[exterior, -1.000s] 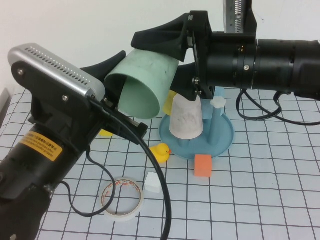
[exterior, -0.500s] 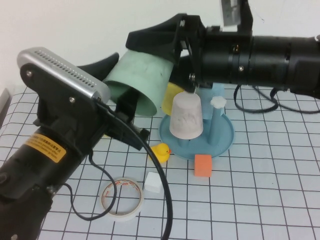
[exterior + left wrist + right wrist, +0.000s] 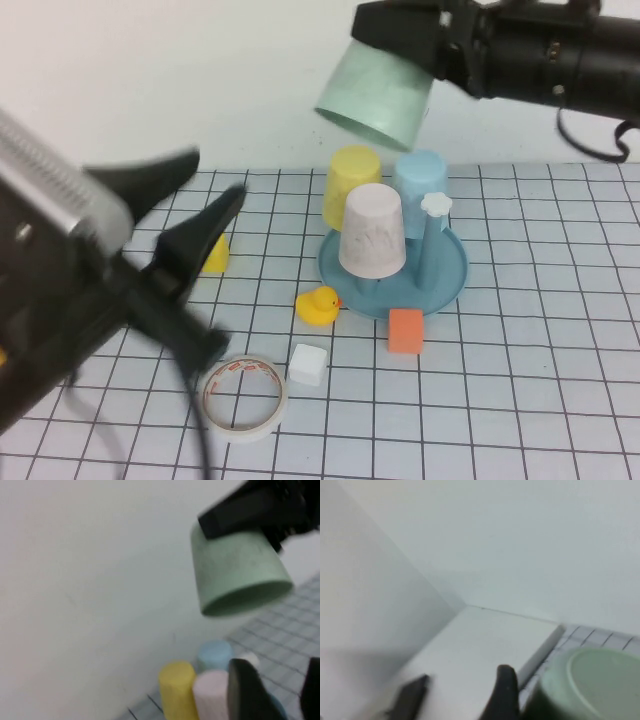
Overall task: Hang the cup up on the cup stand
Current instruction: Place the cup on the cup holder
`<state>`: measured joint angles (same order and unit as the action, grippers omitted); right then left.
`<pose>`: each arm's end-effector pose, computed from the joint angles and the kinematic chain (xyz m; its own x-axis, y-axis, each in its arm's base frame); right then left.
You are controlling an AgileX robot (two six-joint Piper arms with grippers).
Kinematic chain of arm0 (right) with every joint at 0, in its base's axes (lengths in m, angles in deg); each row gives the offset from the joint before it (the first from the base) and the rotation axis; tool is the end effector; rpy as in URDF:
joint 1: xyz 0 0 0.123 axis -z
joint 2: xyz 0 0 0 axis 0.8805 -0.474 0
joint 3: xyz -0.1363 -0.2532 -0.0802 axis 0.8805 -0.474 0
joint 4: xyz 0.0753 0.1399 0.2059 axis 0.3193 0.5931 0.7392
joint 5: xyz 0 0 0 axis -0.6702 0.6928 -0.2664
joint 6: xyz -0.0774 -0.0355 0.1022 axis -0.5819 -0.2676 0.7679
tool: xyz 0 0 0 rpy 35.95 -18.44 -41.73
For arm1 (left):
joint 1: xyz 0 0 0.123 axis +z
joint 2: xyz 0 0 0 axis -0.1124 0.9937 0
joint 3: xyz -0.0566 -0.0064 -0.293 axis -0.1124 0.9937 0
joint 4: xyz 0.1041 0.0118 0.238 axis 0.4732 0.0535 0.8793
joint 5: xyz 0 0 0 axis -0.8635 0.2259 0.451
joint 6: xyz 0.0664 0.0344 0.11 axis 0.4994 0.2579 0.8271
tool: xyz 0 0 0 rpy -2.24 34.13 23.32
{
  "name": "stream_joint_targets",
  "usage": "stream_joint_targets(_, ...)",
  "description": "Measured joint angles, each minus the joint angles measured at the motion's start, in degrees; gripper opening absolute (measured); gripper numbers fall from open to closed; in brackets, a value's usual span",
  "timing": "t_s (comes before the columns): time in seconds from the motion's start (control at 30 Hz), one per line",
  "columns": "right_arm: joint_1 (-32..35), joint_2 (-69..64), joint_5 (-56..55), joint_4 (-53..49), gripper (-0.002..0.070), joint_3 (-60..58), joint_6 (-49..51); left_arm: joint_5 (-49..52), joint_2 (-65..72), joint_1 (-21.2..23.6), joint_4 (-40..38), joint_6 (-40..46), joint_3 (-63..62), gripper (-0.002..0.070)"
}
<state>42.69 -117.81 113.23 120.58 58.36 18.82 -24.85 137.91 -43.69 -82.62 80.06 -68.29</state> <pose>0.3797 0.2132 0.3704 -0.5312 0.2821 -0.7989 -0.6255 0.5054 0.5944 0.1930 -0.1394 0.3733 0.1805 0.1301 -0.9749 0.5444 0.8123 0.2092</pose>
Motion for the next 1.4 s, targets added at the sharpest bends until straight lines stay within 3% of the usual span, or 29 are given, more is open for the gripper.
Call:
stream_joint_targets(0.1,1.1,0.0,1.7,0.0,0.0588,0.0,-10.2,10.7,-4.7,0.0,-0.1,0.3,0.0,0.0105)
stream_joint_targets(0.2,1.2,0.0,2.3,-2.8,0.0587,0.0,-18.8,20.8,-8.7,0.0,0.2,0.3,0.0,0.0031)
stream_joint_targets(0.3,1.2,0.0,0.7,-7.0,0.0587,0.0,-25.6,29.7,-14.0,0.0,3.4,-1.9,1.0,0.0006)
stream_joint_targets(0.63,1.2,0.0,-11.9,-10.9,0.0587,0.0,-27.3,33.2,-30.9,0.0,25.8,-34.4,14.9,0.0)
stream_joint_targets(0.67,1.2,0.0,-12.6,-12.3,0.0586,0.0,-27.4,36.4,-34.3,0.0,32.2,-43.5,16.8,0.0)
stream_joint_targets(0.73,1.2,-0.1,-13.4,-12.7,0.0586,-0.1,-27.4,41.2,-38.1,0.0,38.8,-53.3,18.3,0.0)
stream_joint_targets(0.87,1.2,-1.8,-14.7,-12.9,0.0586,-0.1,-27.4,50.2,-45.6,0.0,48.5,-66.5,19.3,0.0)
stream_joint_targets(1.1,1.2,-7.3,-17.3,-10.5,0.0586,-0.1,-28.4,55.8,-52.3,0.0,56.6,-71.5,19.4,0.0)
stream_joint_targets(1.4,1.2,-10.2,-21.0,-4.5,0.0586,-0.2,-34.2,57.0,-52.3,0.0,57.6,-71.6,19.4,0.0)
